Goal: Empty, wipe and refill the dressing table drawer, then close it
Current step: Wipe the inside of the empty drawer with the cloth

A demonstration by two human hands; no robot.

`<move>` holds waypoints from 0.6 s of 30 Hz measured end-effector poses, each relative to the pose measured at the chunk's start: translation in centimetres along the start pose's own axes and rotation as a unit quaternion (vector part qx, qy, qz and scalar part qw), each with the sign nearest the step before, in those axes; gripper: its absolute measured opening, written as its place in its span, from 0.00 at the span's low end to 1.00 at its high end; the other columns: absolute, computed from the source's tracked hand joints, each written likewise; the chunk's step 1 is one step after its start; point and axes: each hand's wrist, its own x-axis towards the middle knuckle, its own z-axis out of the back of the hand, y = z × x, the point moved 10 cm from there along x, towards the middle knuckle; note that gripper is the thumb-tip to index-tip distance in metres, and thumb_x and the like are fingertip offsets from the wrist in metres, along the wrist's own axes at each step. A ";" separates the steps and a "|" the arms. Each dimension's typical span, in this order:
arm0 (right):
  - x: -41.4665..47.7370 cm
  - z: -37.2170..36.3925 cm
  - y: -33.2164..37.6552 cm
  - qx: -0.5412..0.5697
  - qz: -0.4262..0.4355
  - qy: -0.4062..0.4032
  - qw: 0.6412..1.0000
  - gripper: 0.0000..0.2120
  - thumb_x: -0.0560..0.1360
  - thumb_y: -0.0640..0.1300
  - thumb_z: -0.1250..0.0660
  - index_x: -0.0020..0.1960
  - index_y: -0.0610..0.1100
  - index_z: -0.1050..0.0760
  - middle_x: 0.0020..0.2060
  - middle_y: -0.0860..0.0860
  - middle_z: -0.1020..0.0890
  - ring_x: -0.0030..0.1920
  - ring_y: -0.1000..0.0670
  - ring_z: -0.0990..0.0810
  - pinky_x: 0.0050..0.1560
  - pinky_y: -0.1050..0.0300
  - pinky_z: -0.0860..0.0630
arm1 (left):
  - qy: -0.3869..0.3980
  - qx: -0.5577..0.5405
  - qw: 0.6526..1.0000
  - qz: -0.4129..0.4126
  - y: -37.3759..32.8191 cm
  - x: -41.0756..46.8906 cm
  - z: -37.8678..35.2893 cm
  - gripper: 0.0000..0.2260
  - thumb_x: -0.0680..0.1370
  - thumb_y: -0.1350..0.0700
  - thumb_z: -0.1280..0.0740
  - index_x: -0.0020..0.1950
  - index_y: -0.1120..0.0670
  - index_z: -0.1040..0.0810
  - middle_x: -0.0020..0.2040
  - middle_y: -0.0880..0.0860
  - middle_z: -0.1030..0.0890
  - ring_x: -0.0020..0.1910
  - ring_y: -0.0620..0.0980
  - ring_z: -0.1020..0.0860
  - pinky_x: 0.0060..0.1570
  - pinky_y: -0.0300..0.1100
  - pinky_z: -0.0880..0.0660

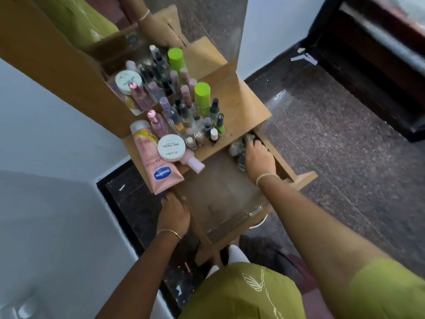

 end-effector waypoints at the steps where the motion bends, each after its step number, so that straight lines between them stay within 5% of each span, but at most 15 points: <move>1: 0.7 -0.3 0.2 -0.014 -0.002 -0.006 1.000 0.19 0.80 0.39 0.45 0.71 0.39 0.39 0.59 0.41 0.27 0.58 0.40 0.25 0.54 0.48 0.26 | -0.009 0.016 1.000 -0.006 0.1 0.5 0.1 0.15 0.80 0.55 0.40 0.64 0.61 0.35 0.58 0.61 0.26 0.52 0.59 0.22 0.43 0.42 0.31; 5: 2.0 -2.9 0.6 -0.031 -0.017 0.029 0.999 0.27 0.78 0.40 0.42 0.75 0.38 0.44 0.63 0.38 0.29 0.60 0.37 0.27 0.55 0.46 0.28 | -0.014 0.063 0.996 -0.059 -0.1 1.2 -0.4 0.16 0.81 0.54 0.43 0.66 0.61 0.36 0.56 0.61 0.21 0.53 0.62 0.21 0.49 0.48 0.26; 10: 1.4 -5.4 2.2 -0.004 -0.044 0.033 0.998 0.26 0.79 0.41 0.47 0.77 0.45 0.44 0.69 0.37 0.35 0.64 0.36 0.33 0.61 0.44 0.32 | -0.001 0.023 0.996 -0.083 0.2 1.0 -0.4 0.16 0.81 0.52 0.42 0.66 0.57 0.38 0.54 0.58 0.19 0.53 0.60 0.20 0.46 0.43 0.30; 15: -1.1 -7.1 9.1 0.034 0.037 0.038 0.998 0.23 0.81 0.44 0.47 0.76 0.46 0.41 0.74 0.40 0.40 0.70 0.37 0.37 0.68 0.39 0.39 | 0.022 -0.006 0.997 -0.080 0.3 0.9 -0.2 0.20 0.80 0.53 0.40 0.69 0.57 0.41 0.58 0.59 0.21 0.54 0.62 0.21 0.49 0.43 0.30; 18: -3.2 -8.1 12.0 0.013 0.088 0.056 0.994 0.23 0.81 0.44 0.47 0.76 0.45 0.42 0.73 0.40 0.39 0.69 0.38 0.36 0.68 0.41 0.39 | 0.094 -0.042 0.991 -0.090 0.3 0.9 -0.6 0.30 0.77 0.53 0.33 0.73 0.54 0.46 0.62 0.56 0.22 0.57 0.59 0.21 0.59 0.52 0.25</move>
